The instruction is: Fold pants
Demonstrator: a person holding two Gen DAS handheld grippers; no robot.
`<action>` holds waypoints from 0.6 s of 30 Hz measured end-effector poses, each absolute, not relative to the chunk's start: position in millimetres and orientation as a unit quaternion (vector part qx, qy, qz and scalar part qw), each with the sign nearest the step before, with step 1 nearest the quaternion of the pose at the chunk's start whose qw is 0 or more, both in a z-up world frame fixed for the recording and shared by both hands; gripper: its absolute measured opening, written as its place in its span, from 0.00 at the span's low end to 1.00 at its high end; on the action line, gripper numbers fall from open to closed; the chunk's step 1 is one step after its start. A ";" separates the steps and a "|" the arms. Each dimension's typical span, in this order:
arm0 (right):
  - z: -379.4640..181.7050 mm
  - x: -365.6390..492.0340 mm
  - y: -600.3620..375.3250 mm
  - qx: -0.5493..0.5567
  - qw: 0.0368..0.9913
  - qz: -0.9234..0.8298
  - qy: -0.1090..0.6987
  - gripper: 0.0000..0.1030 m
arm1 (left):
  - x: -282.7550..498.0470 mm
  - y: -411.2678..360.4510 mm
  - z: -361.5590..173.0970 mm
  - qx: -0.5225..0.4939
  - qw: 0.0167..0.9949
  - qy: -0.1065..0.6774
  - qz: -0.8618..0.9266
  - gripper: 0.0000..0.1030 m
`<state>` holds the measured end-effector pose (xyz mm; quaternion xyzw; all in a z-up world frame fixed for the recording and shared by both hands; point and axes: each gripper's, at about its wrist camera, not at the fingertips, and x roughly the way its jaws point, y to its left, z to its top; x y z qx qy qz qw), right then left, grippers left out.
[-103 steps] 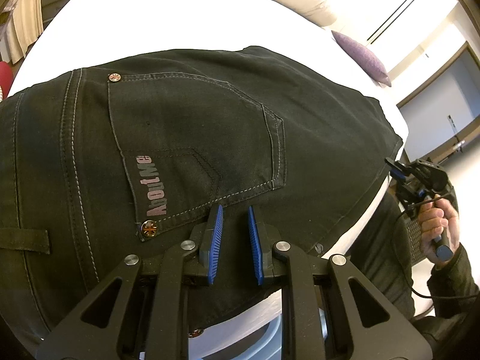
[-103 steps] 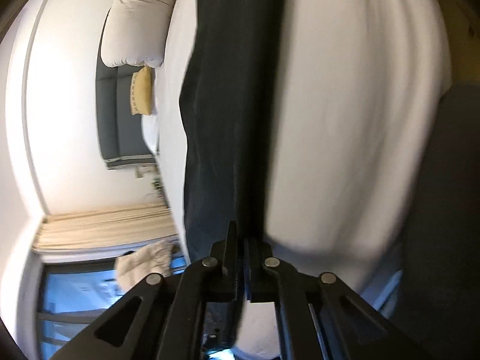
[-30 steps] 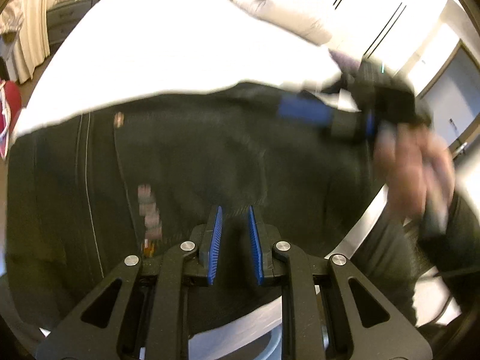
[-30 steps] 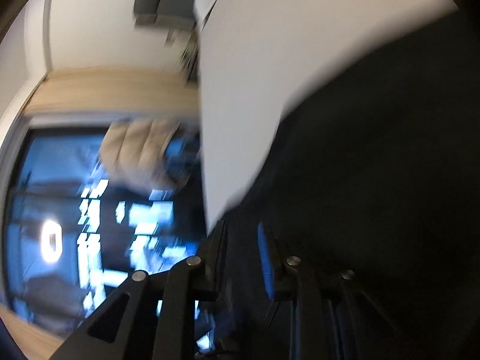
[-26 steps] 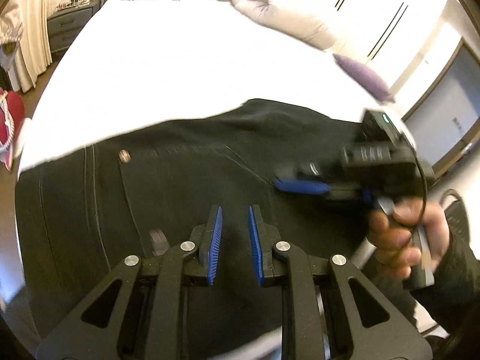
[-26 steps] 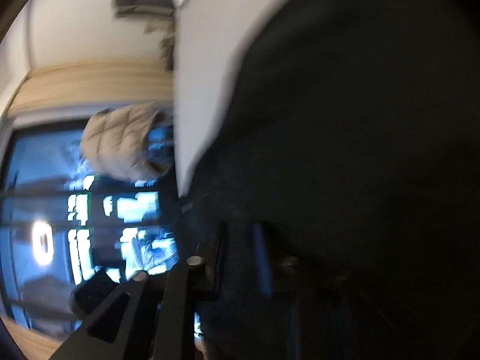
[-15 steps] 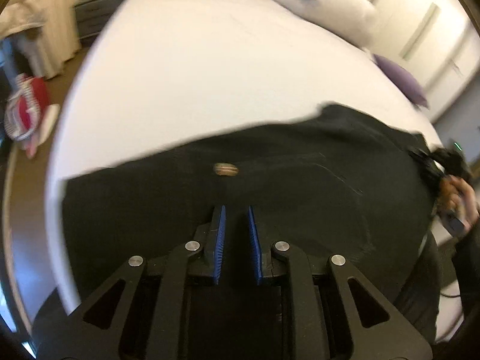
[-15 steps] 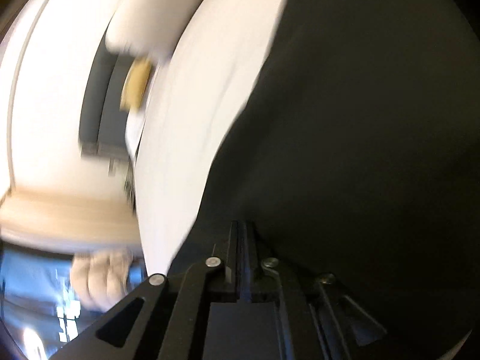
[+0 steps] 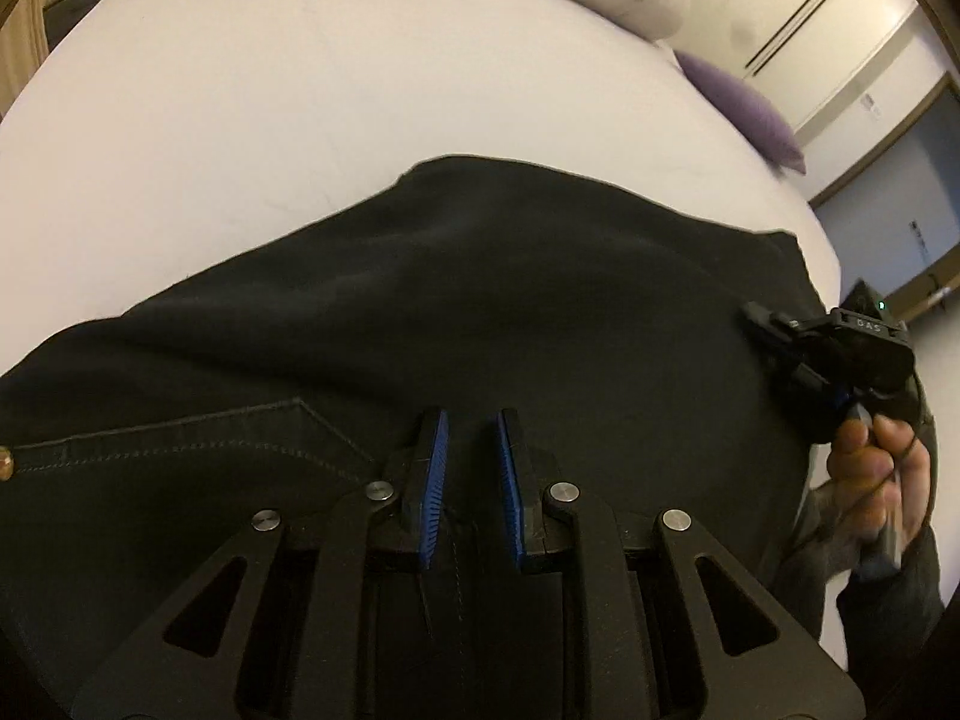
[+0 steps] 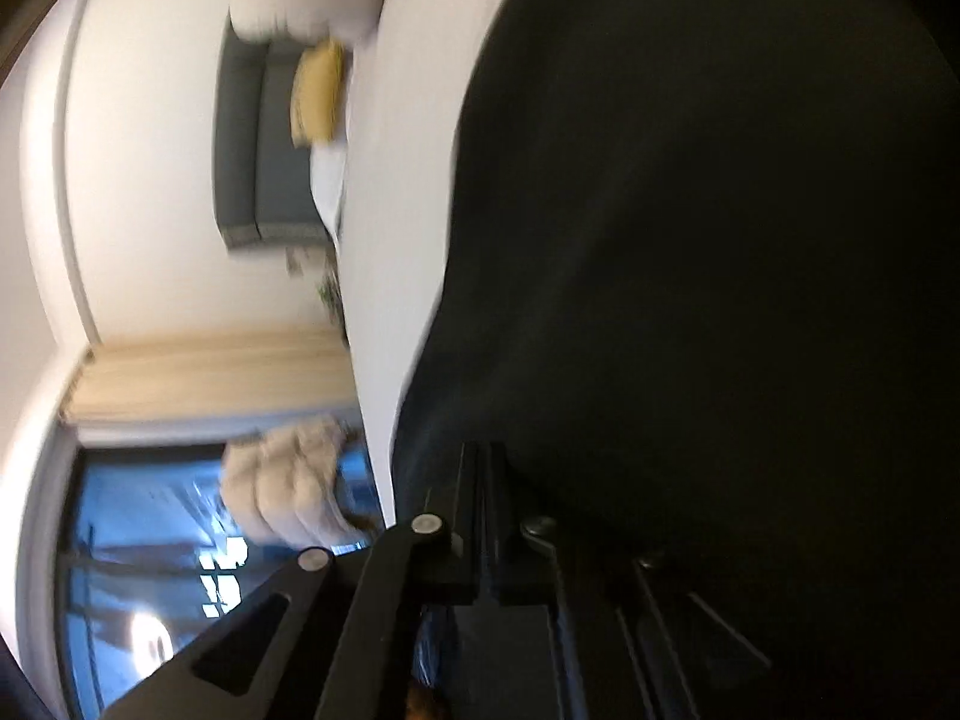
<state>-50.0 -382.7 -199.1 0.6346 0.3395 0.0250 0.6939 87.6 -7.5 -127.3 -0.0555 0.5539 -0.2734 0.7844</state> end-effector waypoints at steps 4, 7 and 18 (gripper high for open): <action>-194.1 -99.4 -436.5 0.644 0.710 -0.063 0.278 0.00 | 89.8 19.7 -130.2 -0.083 0.782 0.554 -0.271 0.16; -189.3 -132.3 -504.3 0.632 0.723 -0.138 0.240 0.00 | 91.4 49.0 -129.8 -0.101 0.788 0.550 -0.256 0.14; -116.8 -120.7 -411.9 0.577 0.767 0.034 0.278 0.45 | 81.0 58.2 -69.9 -0.106 0.818 0.508 -0.249 0.10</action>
